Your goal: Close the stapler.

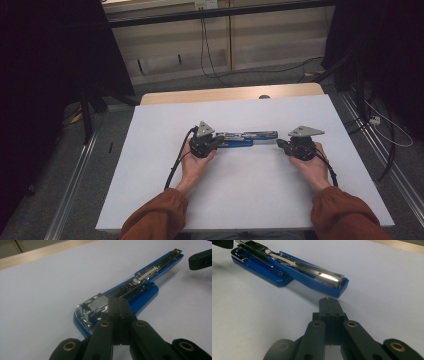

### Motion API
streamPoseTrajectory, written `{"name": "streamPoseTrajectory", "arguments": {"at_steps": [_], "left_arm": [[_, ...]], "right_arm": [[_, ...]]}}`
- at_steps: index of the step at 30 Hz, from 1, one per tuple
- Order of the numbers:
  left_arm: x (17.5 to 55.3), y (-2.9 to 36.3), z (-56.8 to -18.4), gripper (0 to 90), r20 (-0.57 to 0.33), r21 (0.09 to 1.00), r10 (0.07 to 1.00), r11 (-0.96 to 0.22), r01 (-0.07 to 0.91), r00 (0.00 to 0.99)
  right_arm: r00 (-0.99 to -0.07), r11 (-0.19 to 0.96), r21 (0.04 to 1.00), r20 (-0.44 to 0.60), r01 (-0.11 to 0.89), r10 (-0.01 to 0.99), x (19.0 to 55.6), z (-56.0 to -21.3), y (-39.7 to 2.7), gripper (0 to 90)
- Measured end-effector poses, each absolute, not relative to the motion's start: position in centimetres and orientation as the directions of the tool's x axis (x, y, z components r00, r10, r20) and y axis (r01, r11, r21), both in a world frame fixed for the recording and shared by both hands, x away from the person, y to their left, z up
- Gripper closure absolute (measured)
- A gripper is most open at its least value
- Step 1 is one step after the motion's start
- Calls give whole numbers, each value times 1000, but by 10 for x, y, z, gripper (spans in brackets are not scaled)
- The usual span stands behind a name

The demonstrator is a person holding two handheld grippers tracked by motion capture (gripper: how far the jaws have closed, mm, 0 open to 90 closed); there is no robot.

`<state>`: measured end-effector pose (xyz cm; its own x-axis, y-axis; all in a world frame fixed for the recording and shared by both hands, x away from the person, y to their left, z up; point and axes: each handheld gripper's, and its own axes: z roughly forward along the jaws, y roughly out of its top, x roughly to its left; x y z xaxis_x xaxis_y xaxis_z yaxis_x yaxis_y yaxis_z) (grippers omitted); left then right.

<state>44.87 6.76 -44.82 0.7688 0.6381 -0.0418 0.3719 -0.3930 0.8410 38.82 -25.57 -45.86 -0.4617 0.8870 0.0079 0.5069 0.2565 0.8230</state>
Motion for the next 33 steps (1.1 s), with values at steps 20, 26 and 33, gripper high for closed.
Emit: {"name": "streamPoseTrajectory", "arguments": {"at_steps": [20, 26, 33], "left_arm": [[455, 69, -455, 900, -46, 820, 647, -411, 399, 761], [455, 69, -455, 900, -32, 818, 642, -423, 389, 766], [455, 69, -455, 900, -35, 819, 640, -422, 390, 768]], "right_arm": [[-458, 269, 788, 19, 553, 889, 402, -460, -252, 900], [-453, 271, 777, 20, 569, 891, 403, -461, -254, 900], [-458, 297, 752, 7, 588, 889, 406, -463, -252, 900]]}}
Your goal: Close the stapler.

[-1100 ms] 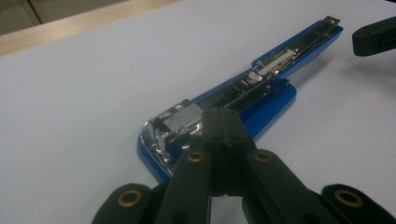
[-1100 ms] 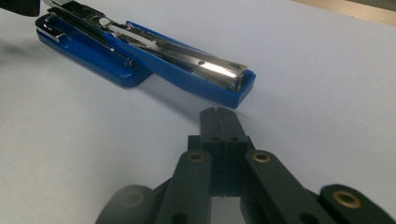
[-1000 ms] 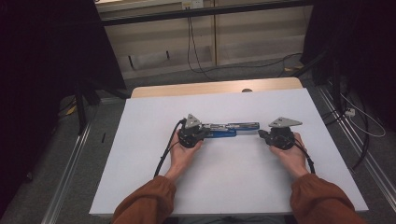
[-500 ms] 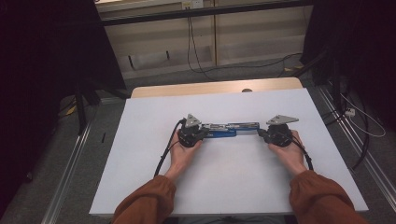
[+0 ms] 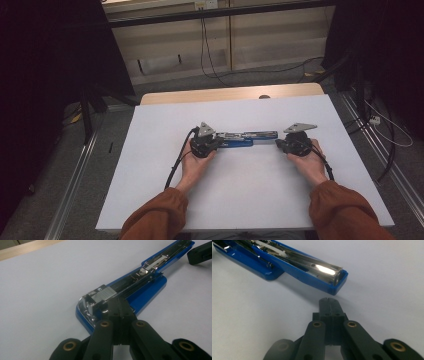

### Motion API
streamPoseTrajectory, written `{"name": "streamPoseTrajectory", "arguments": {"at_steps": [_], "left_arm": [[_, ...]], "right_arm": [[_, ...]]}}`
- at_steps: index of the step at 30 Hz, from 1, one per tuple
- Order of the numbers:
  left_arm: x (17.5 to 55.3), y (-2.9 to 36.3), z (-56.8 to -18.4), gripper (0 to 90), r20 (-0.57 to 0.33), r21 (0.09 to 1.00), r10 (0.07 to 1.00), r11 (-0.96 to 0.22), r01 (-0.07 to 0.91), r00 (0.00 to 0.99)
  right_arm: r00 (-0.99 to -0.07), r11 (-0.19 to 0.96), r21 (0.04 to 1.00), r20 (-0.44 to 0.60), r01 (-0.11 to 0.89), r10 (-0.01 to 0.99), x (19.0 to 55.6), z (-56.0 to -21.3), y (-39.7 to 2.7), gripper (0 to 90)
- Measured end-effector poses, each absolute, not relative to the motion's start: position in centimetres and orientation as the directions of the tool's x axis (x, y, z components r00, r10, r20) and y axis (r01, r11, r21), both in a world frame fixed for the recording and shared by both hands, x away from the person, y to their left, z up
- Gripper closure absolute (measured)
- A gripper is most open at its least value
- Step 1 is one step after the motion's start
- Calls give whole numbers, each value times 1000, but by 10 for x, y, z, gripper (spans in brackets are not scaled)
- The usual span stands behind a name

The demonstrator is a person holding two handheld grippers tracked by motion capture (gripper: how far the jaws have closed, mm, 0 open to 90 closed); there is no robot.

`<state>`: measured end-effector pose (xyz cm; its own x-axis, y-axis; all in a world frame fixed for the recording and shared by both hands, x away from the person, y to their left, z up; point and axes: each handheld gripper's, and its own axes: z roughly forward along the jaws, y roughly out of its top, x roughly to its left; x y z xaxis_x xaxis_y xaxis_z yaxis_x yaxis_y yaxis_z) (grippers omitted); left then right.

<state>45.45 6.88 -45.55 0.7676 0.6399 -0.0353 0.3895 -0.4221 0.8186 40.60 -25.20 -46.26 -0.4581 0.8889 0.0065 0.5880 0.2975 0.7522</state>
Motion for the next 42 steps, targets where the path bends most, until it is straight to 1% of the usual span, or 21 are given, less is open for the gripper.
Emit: {"name": "streamPoseTrajectory", "arguments": {"at_steps": [3, 10, 13, 22, 27, 30, 42], "left_arm": [[454, 68, -455, 900, -30, 818, 638, -427, 386, 769], [455, 69, -455, 900, -32, 818, 637, -426, 386, 770], [454, 69, -455, 900, -27, 817, 637, -430, 385, 770], [455, 69, -456, 900, -35, 820, 636, -423, 386, 771], [453, 68, -455, 900, -10, 818, 632, -440, 370, 775], [454, 69, -456, 900, -14, 818, 631, -439, 372, 776], [454, 69, -456, 900, -14, 819, 632, -437, 371, 775]], "right_arm": [[-460, 313, 745, -9, 589, 888, 409, -462, -249, 900], [-462, 306, 744, 4, 593, 887, 412, -462, -247, 900], [-467, 322, 740, -13, 590, 884, 412, -462, -245, 900], [-459, 311, 742, -5, 594, 888, 412, -462, -245, 900], [-457, 302, 744, 5, 596, 890, 413, -462, -246, 900], [-455, 297, 744, 10, 599, 891, 413, -462, -246, 900], [-448, 298, 748, -1, 593, 894, 414, -462, -244, 900]]}}
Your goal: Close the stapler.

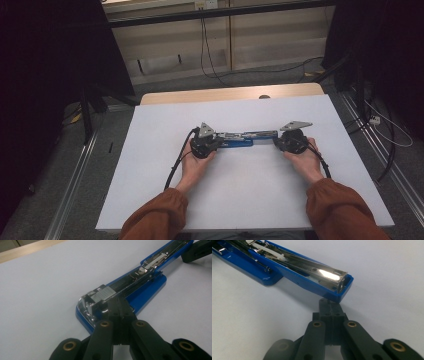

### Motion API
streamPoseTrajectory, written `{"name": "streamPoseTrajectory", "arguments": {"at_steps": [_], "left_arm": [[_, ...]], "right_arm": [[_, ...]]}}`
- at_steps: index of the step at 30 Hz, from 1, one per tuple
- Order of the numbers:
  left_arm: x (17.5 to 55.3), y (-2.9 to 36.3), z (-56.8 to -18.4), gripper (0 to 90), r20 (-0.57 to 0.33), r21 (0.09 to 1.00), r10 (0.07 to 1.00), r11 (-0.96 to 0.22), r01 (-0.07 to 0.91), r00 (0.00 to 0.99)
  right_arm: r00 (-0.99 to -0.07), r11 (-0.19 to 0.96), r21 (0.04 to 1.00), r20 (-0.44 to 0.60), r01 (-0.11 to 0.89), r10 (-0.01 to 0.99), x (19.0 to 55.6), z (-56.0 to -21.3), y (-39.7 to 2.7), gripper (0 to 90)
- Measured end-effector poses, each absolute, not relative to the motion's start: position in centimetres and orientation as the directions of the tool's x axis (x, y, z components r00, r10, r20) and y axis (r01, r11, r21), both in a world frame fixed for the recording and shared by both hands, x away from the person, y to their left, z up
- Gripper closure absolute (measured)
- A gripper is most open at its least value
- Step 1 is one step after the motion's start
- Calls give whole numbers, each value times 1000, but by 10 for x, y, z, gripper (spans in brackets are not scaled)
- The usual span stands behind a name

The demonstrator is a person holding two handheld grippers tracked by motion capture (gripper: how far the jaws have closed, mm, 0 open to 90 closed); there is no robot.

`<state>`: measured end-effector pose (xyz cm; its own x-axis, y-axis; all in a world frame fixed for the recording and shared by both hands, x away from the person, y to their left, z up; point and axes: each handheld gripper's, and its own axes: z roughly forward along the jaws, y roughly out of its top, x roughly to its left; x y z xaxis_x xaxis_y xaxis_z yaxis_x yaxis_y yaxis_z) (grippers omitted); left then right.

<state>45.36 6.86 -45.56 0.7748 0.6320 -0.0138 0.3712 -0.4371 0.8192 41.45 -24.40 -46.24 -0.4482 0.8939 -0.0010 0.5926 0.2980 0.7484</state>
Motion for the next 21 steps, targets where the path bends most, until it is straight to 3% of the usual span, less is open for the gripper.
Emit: {"name": "streamPoseTrajectory", "arguments": {"at_steps": [21], "left_arm": [[454, 69, -456, 900, -21, 820, 634, -431, 376, 773]], "right_arm": [[-443, 273, 762, 20, 587, 896, 417, -463, -244, 900]]}}
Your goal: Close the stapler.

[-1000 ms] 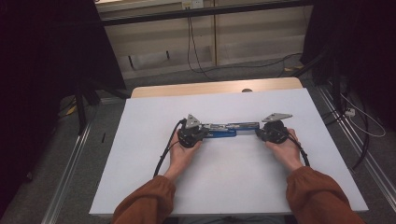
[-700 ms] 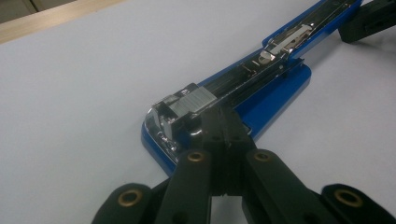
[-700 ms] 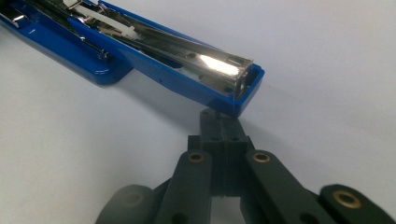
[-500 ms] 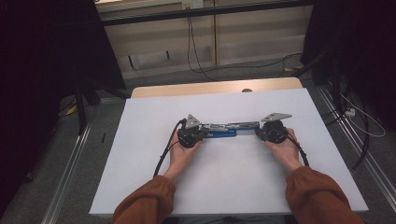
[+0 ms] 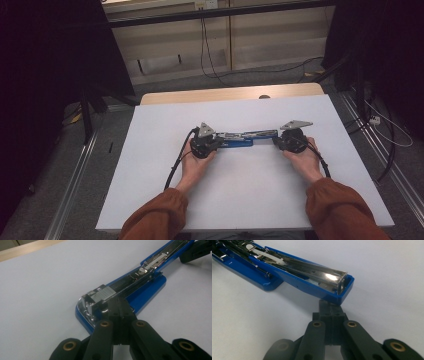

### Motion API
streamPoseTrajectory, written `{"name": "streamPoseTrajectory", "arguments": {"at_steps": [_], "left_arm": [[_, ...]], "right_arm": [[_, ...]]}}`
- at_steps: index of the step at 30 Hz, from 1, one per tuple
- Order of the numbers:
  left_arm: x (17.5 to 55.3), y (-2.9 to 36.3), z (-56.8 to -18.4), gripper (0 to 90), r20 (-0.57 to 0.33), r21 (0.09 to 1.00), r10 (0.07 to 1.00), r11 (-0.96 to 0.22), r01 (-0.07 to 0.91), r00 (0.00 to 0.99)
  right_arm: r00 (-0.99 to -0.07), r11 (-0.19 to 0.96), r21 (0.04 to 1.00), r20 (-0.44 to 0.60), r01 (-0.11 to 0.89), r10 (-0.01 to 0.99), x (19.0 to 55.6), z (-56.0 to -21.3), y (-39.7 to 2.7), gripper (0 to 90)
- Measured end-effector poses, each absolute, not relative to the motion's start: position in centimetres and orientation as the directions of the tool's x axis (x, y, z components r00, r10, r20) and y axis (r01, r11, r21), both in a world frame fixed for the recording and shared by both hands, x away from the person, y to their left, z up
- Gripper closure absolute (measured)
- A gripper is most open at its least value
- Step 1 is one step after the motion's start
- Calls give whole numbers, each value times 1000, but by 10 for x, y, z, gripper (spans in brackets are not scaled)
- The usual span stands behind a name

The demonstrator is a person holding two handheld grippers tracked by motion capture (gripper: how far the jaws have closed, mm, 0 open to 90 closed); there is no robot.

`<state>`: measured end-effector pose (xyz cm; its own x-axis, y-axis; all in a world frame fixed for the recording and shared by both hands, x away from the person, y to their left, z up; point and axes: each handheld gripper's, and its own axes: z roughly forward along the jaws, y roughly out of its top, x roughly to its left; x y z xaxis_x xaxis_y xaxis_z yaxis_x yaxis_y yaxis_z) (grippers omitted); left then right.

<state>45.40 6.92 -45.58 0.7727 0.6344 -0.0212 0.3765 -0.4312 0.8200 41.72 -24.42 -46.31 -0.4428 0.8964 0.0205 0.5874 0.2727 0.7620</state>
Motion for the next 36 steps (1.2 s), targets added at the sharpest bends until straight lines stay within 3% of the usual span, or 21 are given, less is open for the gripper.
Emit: {"name": "streamPoseTrajectory", "arguments": {"at_steps": [36], "left_arm": [[454, 69, -456, 900, -18, 822, 632, -432, 371, 775]], "right_arm": [[-466, 246, 828, 22, 504, 884, 415, -455, -240, 900]]}}
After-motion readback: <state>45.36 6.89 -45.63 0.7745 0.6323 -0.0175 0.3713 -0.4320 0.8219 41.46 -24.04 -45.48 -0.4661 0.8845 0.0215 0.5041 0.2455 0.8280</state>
